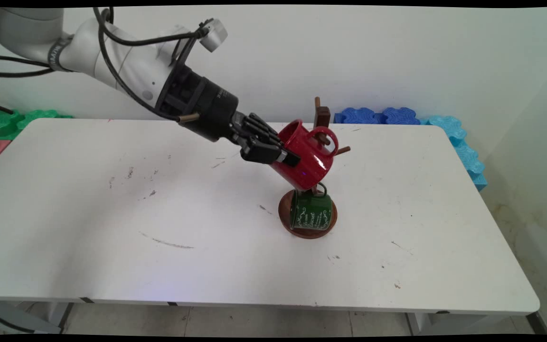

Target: Place the picked object on the table

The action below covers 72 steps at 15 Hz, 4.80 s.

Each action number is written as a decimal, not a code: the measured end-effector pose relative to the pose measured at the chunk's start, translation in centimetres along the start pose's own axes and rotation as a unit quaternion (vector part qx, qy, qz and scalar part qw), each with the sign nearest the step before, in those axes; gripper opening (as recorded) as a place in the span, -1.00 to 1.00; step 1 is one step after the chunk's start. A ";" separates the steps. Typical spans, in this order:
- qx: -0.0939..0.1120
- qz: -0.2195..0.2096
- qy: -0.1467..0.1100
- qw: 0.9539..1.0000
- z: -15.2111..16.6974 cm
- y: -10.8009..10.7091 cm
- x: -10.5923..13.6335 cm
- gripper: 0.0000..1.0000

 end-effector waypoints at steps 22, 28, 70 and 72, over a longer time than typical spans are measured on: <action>0.015 -0.022 0.010 1.000 2.1 1.6 0.3 -1.00; 0.014 -0.025 0.010 1.000 2.7 2.1 0.4 -1.00; 0.074 0.026 -0.114 0.990 -3.6 3.5 -3.4 -1.00; 0.090 0.032 -0.126 0.987 -4.2 2.8 -3.7 -1.00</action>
